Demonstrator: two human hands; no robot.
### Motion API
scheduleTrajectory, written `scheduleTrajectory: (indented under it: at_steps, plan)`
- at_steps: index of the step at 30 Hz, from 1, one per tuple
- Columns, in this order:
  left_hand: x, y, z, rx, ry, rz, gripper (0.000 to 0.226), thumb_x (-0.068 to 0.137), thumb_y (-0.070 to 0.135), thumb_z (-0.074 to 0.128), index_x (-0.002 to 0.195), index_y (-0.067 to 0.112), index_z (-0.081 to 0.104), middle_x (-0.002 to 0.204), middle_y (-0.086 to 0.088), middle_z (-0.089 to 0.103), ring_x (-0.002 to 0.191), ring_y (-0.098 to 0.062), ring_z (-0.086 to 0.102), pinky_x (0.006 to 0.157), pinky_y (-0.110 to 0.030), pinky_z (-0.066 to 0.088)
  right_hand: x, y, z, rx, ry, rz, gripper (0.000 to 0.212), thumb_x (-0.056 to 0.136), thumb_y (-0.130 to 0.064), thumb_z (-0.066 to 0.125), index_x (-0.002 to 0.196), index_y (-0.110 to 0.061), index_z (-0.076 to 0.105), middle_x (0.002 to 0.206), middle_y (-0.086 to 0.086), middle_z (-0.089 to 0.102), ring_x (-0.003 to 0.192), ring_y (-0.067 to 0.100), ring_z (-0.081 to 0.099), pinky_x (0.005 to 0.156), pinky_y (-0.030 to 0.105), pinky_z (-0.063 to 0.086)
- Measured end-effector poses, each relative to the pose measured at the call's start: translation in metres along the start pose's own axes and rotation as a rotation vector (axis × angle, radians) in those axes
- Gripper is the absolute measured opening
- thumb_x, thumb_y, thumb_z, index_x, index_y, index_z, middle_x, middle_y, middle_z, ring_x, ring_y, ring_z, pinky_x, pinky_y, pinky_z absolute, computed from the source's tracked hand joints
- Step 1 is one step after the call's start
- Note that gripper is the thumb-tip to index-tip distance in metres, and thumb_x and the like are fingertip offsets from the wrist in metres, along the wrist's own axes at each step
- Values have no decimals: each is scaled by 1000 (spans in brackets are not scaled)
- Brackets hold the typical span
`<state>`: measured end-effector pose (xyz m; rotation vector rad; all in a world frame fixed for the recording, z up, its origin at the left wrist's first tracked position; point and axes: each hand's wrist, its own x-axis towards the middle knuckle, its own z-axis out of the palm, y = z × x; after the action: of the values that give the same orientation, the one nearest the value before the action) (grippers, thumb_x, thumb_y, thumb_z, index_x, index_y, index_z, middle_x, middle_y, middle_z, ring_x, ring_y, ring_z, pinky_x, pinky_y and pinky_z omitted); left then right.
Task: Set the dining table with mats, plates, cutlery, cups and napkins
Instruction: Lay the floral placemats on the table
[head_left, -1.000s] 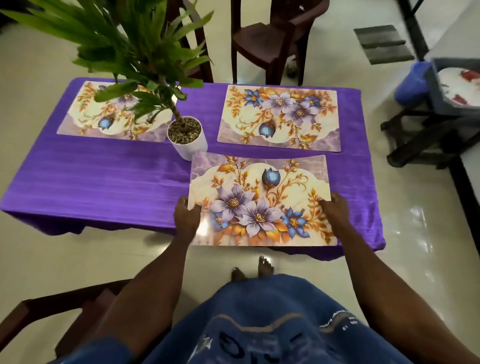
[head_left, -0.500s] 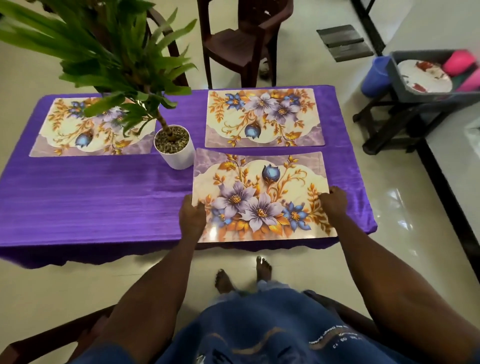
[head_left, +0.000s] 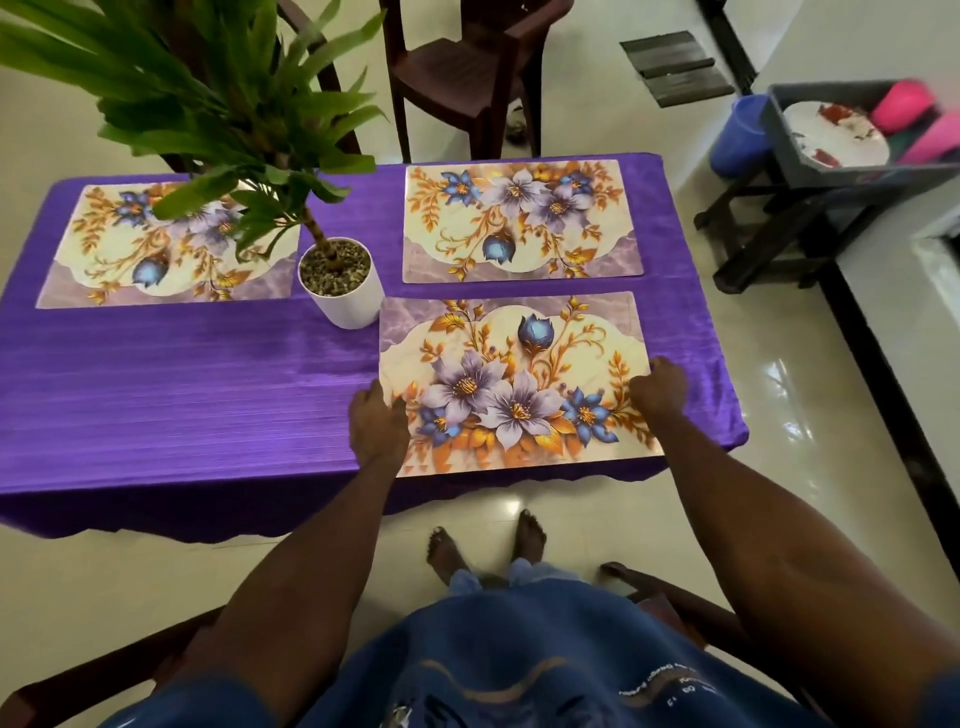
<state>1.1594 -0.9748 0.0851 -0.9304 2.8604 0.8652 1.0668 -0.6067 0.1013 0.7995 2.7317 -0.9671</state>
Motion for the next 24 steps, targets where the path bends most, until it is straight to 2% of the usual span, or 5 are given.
scheduleTrajectory:
  at_steps: [5, 7, 14, 18, 24]
  plan:
    - [1, 4, 5, 38, 0, -35, 40, 100, 32, 53, 132, 9, 52, 122, -18, 52, 112, -35, 52, 76, -40, 47, 3, 10, 5, -40, 4, -46, 28, 88, -16, 58, 112, -4, 65, 106, 14, 69, 99, 32, 65, 84, 41, 55]
    - [2, 4, 7, 55, -2, -37, 40, 100, 32, 52, 132, 8, 52, 124, -18, 51, 114, -35, 52, 77, -41, 48, 6, 11, 5, -36, -17, -38, 24, 88, -15, 59, 109, -4, 67, 103, 13, 70, 96, 31, 66, 83, 42, 56]
    - [7, 9, 15, 27, -3, -22, 40, 99, 33, 53, 129, 7, 55, 124, -17, 55, 117, -33, 50, 81, -44, 48, 14, 14, 2, -11, -1, -2, 31, 88, -17, 58, 115, -5, 64, 111, 15, 65, 104, 32, 61, 87, 46, 54]
    - [8, 16, 19, 69, -27, 30, 42, 99, 33, 53, 132, 7, 52, 126, -16, 53, 118, -33, 50, 83, -42, 49, 18, 16, -1, -75, 25, 9, 30, 91, -20, 58, 116, -5, 63, 113, 16, 63, 106, 33, 60, 89, 45, 54]
    - [8, 16, 21, 94, -23, -1, 44, 99, 35, 54, 135, 9, 50, 128, -17, 52, 119, -32, 49, 85, -41, 50, 21, 18, 0, -79, 10, 10, 29, 91, -23, 59, 116, -9, 63, 116, 14, 61, 108, 32, 60, 91, 46, 53]
